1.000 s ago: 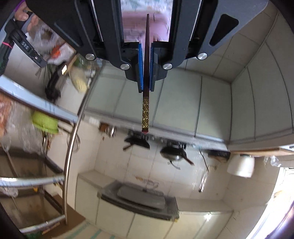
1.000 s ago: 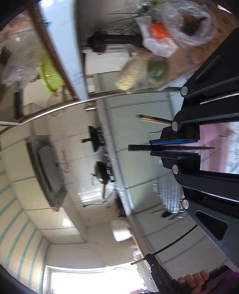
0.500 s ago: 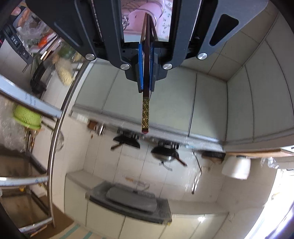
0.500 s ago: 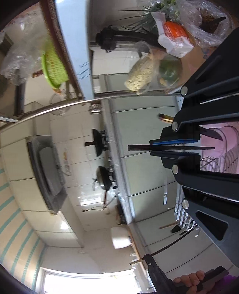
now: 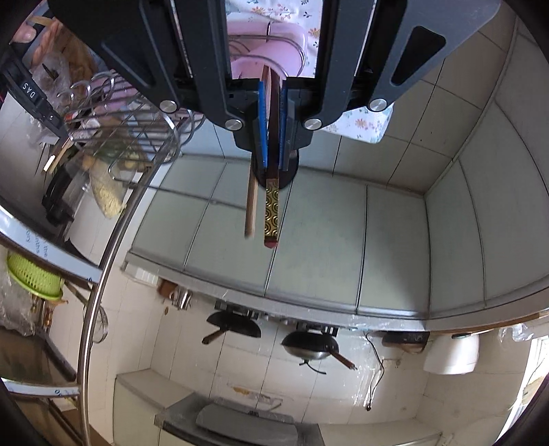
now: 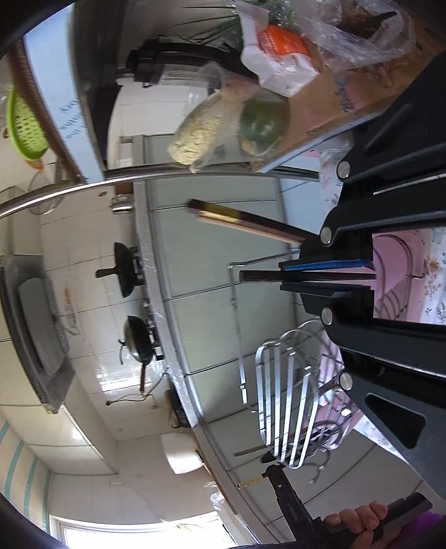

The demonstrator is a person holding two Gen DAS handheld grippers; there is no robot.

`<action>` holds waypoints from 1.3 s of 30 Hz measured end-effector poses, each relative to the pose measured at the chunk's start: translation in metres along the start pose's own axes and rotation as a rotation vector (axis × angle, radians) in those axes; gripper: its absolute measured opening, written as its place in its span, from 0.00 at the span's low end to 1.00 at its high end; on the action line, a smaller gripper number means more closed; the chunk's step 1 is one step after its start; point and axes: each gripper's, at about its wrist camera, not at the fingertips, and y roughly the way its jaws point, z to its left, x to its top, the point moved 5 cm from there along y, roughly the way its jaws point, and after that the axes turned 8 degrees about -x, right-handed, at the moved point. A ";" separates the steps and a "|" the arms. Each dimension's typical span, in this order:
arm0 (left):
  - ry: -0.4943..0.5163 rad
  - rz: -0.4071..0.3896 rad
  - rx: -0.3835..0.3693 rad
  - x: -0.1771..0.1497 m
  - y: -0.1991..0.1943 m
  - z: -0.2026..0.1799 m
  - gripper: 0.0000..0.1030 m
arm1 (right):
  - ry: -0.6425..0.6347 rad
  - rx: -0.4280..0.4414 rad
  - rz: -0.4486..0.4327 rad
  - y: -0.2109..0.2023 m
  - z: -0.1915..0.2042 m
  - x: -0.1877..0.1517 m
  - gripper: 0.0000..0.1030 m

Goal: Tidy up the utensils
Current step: 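Lower the chopsticks into the pink cups and open both tools, then move both tools down to the clear plastic utensils on the cloth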

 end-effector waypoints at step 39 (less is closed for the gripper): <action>0.013 0.368 -0.052 -0.129 -0.030 -0.028 0.38 | 0.121 0.091 0.285 -0.031 0.000 -0.113 0.32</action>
